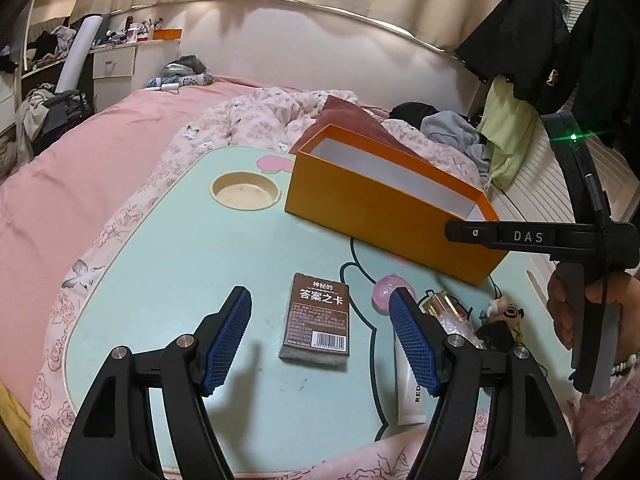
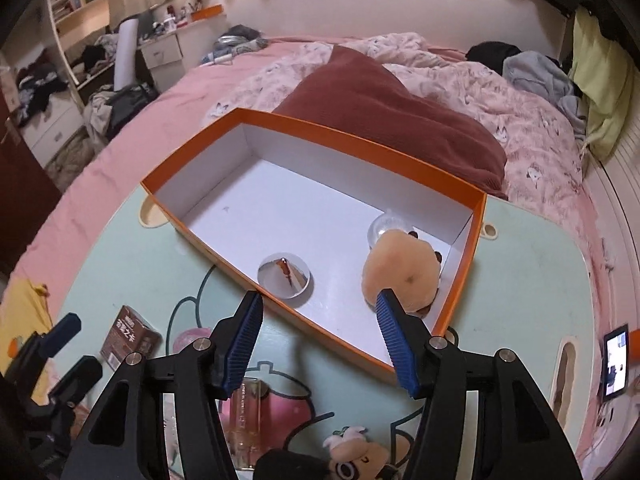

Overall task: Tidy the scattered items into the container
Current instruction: 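Grasp the small round clear jar in the box with the right gripper and lift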

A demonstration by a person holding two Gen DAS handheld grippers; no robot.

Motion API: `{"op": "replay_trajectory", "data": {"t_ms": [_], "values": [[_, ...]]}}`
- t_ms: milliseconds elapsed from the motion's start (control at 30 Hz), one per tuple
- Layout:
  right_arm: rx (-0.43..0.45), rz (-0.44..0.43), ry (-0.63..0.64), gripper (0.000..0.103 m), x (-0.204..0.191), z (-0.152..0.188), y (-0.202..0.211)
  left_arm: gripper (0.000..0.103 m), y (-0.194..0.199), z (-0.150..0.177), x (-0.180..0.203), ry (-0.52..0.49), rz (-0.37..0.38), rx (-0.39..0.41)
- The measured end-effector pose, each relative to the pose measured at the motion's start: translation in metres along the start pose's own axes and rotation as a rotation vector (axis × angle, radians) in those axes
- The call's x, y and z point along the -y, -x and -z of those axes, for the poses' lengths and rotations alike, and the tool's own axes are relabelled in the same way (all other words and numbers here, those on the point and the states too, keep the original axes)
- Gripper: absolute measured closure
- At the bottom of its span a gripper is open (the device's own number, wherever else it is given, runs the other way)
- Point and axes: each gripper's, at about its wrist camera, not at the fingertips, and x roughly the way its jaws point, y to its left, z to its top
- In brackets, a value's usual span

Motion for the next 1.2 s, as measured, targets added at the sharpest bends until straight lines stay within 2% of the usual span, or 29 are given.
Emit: {"op": "replay_trajectory", "data": {"t_ms": [167,267,333,400,467,633,767,867,1033,1133,1200], "values": [[-0.003,-0.076,-0.04,0.045,0.002,-0.009,0.011,0.031,-0.002,0.001,0.0,0.0,0.003,-0.01],[-0.009,-0.135,-0.074,0.045,-0.002,-0.026,0.023,0.031,-0.003,0.001,-0.001,0.003,0.006,-0.015],[-0.069,-0.178,-0.122,0.045,-0.002,-0.041,0.02,0.031,-0.004,0.002,-0.001,0.002,0.007,-0.019],[-0.204,-0.257,-0.211,0.045,0.001,-0.06,0.001,0.031,-0.004,0.002,0.0,-0.001,0.008,-0.022],[-0.314,-0.297,-0.292,0.048,0.003,-0.072,-0.024,0.031,-0.003,0.002,0.0,-0.003,0.01,-0.019],[-0.444,-0.208,-0.339,0.06,-0.001,-0.082,-0.07,0.031,-0.003,0.002,-0.003,0.007,0.02,-0.017],[-0.5,-0.107,-0.254,0.061,-0.013,-0.079,-0.087,0.031,-0.004,0.002,-0.007,0.023,0.03,-0.024],[-0.559,-0.105,-0.2,0.062,-0.016,-0.072,-0.095,0.031,-0.004,0.002,-0.009,0.035,0.037,-0.023],[-0.559,-0.045,-0.043,0.069,-0.03,-0.069,-0.087,0.031,-0.004,0.004,-0.006,0.032,0.037,-0.028],[-0.539,-0.009,-0.007,0.072,-0.035,-0.07,-0.083,0.031,-0.004,0.004,-0.006,0.032,0.036,-0.027],[-0.518,-0.01,-0.011,0.078,-0.036,-0.072,-0.081,0.031,-0.004,0.005,-0.006,0.035,0.037,-0.03]]}}
